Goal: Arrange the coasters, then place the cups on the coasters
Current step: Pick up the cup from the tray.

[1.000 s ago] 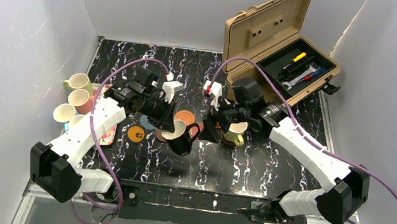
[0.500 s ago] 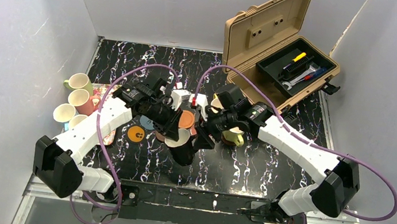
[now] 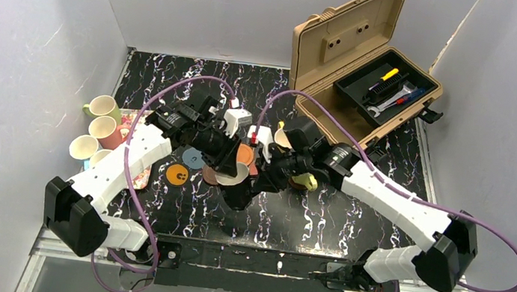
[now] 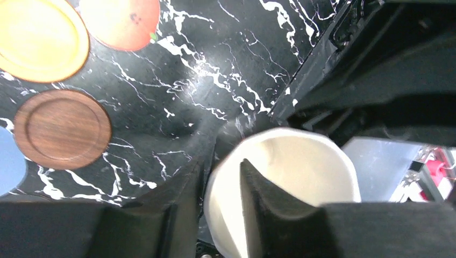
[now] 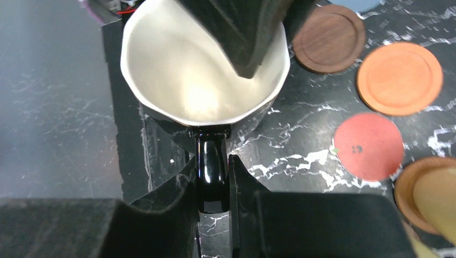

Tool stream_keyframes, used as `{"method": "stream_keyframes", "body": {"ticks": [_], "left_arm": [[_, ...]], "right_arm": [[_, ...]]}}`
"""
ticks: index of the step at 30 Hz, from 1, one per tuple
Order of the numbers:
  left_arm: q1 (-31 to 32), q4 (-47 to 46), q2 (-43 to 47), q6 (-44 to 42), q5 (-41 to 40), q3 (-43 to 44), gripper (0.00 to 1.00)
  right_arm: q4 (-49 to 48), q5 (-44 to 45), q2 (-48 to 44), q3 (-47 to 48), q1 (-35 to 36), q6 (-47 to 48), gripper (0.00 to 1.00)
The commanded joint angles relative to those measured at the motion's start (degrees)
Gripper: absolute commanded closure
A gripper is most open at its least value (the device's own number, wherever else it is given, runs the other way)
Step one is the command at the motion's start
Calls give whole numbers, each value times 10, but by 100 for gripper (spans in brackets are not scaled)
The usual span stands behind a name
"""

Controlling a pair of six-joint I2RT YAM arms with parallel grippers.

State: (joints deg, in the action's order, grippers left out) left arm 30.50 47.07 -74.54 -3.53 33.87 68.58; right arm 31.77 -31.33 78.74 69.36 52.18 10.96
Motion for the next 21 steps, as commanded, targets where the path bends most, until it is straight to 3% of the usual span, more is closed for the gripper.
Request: {"method": "stream_keyframes", "body": {"ticks": [1,5,9,16,21], "left_arm": [[2,-45,25,44,-20,33,60],[2,-75,51,75,-90,39,30],[2,-101,80,91,-130,42,15],[-14,-120,114,129,-268,24,2],[-107,-144,126,198,-306,-10,2]], "right_arm": [[-92,125,-63,-39,1,-65,99],[-139,221,-94,-76,3,-93,99],[-168,270,-111,-99,4,-105,99],[-219,379,-144,-142,29,-138,99],[-299,472,-173,-205,73,-179,99]]}}
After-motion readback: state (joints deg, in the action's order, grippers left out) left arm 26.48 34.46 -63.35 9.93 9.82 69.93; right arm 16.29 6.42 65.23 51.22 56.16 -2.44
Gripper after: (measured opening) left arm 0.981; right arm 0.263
